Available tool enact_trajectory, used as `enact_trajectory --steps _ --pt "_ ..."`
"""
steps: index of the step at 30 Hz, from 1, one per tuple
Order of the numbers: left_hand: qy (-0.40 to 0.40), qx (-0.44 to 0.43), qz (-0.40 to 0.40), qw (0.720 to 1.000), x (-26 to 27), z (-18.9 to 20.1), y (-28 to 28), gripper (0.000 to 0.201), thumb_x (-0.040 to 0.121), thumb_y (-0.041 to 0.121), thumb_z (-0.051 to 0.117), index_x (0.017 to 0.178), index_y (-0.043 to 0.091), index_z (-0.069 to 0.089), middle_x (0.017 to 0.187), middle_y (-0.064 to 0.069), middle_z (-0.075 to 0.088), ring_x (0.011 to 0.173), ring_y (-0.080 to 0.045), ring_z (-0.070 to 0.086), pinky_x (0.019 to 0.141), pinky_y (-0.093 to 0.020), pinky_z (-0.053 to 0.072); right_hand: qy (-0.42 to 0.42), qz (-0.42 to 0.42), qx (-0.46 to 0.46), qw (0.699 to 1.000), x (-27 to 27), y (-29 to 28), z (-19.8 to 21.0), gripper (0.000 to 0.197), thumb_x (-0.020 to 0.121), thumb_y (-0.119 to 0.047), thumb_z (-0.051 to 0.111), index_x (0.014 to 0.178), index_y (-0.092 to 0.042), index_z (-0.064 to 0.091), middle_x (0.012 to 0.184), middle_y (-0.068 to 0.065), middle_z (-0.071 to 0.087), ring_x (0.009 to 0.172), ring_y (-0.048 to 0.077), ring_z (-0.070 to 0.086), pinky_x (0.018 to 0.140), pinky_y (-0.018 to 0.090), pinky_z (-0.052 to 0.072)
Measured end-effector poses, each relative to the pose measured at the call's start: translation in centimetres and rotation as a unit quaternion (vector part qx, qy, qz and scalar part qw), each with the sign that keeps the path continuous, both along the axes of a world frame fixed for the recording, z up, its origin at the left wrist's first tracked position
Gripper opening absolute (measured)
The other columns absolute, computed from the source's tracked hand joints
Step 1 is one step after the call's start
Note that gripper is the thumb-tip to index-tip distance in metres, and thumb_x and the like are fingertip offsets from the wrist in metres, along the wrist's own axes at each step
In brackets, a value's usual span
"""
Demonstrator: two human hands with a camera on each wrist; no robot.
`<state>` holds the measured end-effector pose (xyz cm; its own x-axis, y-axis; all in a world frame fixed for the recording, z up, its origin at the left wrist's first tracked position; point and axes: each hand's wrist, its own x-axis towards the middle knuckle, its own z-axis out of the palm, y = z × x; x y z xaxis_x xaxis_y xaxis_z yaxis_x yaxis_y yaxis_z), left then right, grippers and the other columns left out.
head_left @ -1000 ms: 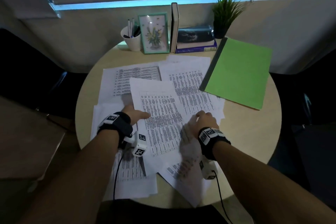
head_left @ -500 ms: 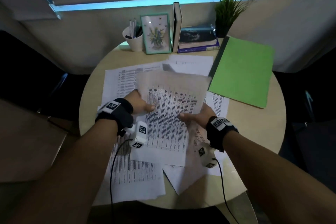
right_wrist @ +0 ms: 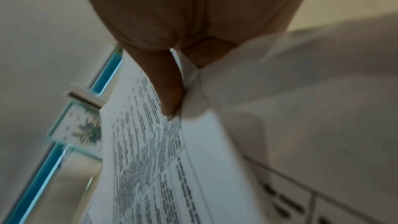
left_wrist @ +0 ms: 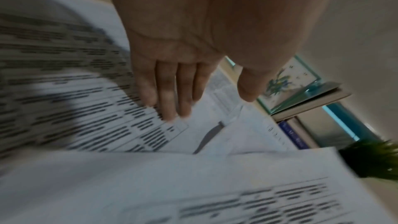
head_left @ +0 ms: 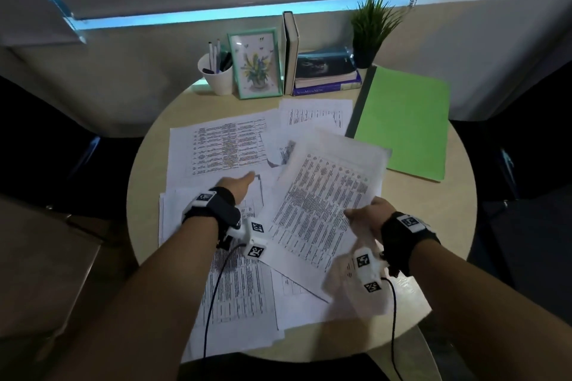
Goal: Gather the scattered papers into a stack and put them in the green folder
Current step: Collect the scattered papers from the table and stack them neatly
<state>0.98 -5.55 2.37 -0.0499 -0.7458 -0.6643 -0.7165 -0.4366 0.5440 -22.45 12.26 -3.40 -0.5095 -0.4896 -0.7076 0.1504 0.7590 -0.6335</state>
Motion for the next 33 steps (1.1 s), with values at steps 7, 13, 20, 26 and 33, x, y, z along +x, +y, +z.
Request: enact_trajectory --steps 7,13,20,26,33 --pt "0.143 0.158 0.001 0.977 -0.6 -1.4 2.1 0.09 0.07 0.078 0.057 0.13 0.011 0.051 0.132 -0.012 0.058 0.114 -0.028 0.057 0.098 -0.039 0.045 -0.03 -0.043 -0.032 0.998 0.2 0.9 0.4 0.038 0.077 -0.016 0.08 0.058 -0.008 0.048 0.041 0.006 0.05 0.035 0.016 0.042 0.04 0.019 0.035" --pt "0.143 0.046 -0.179 0.972 -0.6 -0.6 2.5 0.056 0.082 0.034 0.073 0.133 0.017 0.054 0.123 0.003 0.061 0.114 -0.017 0.056 0.103 -0.031 0.038 0.017 0.052 0.03 0.998 -0.3 0.0 0.5 0.048 0.066 -0.041 0.085 0.078 -0.002 0.061 0.066 0.011 0.063 0.06 0.024 0.059 0.057 0.031 0.048" --pt "0.062 0.036 -0.141 0.987 1.7 -2.3 1.5 0.043 0.08 -0.004 0.071 0.121 0.003 0.062 0.119 -0.012 0.066 0.103 -0.025 0.062 0.094 -0.032 0.046 -0.003 0.125 0.097 0.987 0.7 -0.7 1.9 0.127 0.031 -0.065 0.089 0.138 -0.015 0.042 0.123 0.014 0.061 0.099 0.03 0.064 0.081 0.042 0.056" --pt "0.11 0.082 -0.088 0.987 2.1 -2.3 1.9 0.024 0.088 -0.008 0.058 0.11 0.002 0.061 0.076 -0.009 0.064 0.05 -0.008 0.06 0.052 -0.014 0.047 0.024 0.177 0.067 0.982 -1.1 -0.1 2.7 0.075 0.064 -0.035 0.088 0.128 -0.01 0.057 0.109 0.011 0.069 0.092 0.025 0.068 0.089 0.038 0.054" --pt "0.15 0.113 0.014 0.982 1.2 -4.1 2.0 0.012 0.094 0.017 0.058 0.102 0.008 0.06 0.092 -0.011 0.067 0.065 -0.018 0.065 0.063 -0.027 0.053 0.044 0.218 0.014 0.975 -6.0 1.4 7.1 0.006 0.079 -0.011 0.076 0.074 -0.009 0.074 0.071 0.011 0.072 0.058 0.021 0.068 0.056 0.03 0.056"
